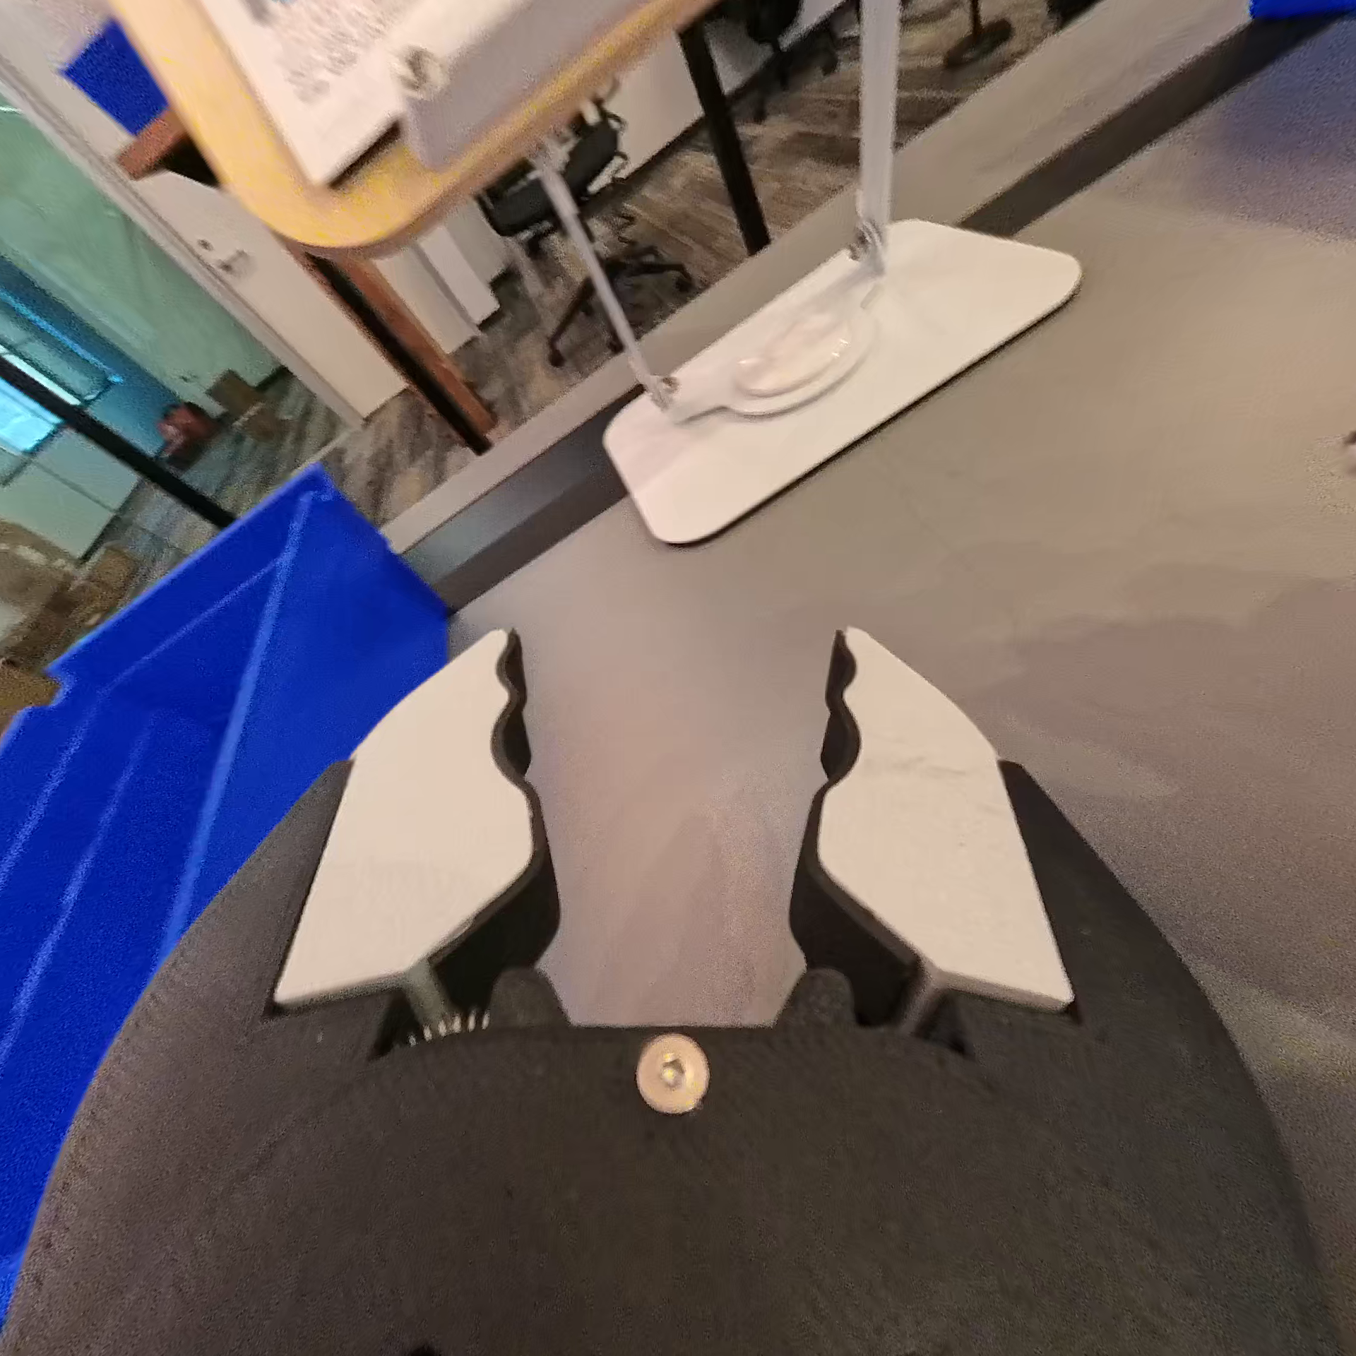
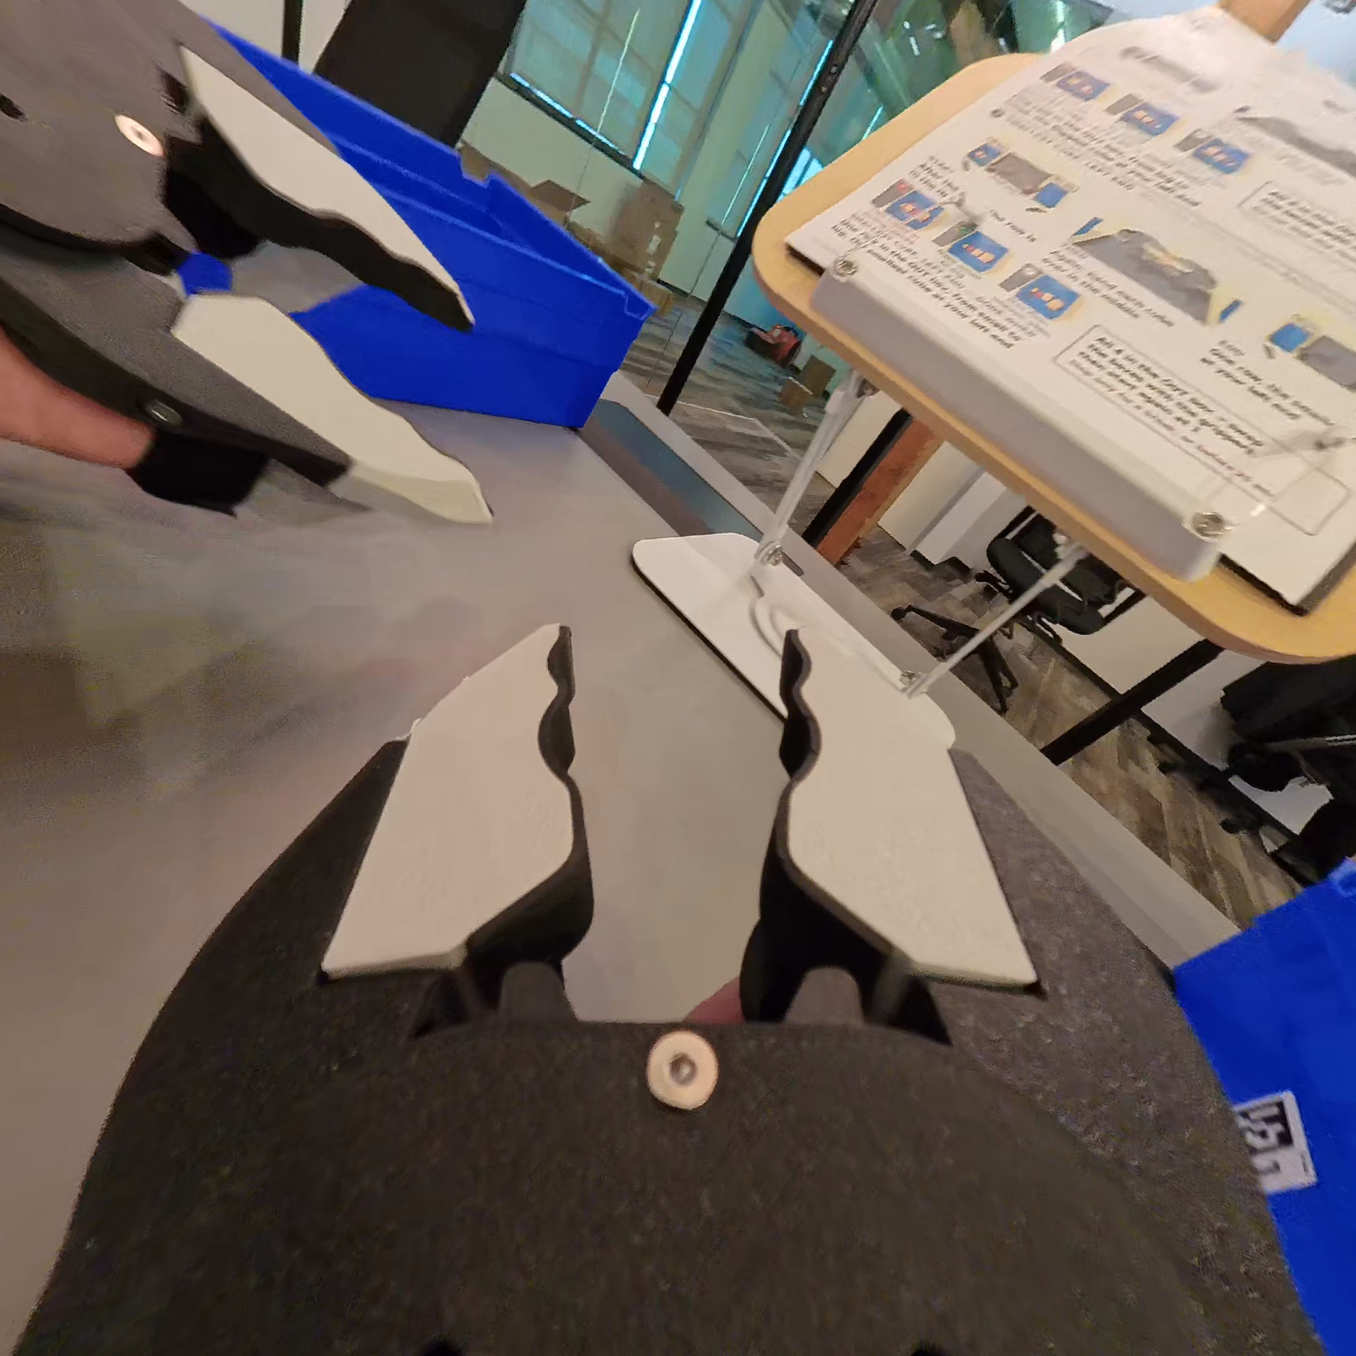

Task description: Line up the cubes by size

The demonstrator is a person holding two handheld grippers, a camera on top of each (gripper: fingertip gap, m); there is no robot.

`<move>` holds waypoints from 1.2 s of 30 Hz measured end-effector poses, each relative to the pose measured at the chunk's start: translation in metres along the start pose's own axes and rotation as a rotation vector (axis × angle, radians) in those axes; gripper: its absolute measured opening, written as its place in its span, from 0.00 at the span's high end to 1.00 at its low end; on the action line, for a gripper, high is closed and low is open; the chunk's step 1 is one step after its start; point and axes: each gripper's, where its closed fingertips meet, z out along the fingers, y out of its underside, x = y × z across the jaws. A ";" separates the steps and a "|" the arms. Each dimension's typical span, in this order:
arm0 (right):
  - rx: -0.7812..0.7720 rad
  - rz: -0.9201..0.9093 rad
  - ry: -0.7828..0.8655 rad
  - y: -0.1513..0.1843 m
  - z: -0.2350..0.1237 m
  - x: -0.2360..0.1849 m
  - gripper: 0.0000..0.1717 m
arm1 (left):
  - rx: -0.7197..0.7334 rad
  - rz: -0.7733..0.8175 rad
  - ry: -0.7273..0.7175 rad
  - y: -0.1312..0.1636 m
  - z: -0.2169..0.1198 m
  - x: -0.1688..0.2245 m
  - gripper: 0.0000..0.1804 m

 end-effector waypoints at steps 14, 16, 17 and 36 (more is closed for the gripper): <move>-0.211 0.067 0.486 0.047 -0.154 0.149 0.69 | -0.048 -0.265 -0.304 0.053 -0.079 -0.159 0.45; -0.263 0.082 0.522 0.064 -0.160 0.167 0.70 | -0.089 -0.282 -0.273 0.060 -0.068 -0.159 0.46; -0.293 0.100 0.519 0.073 -0.159 0.172 0.70 | -0.117 -0.270 -0.260 0.064 -0.061 -0.156 0.46; -0.460 0.066 0.415 0.137 -0.116 0.170 0.86 | -0.256 -0.161 -0.128 0.086 -0.005 -0.112 0.93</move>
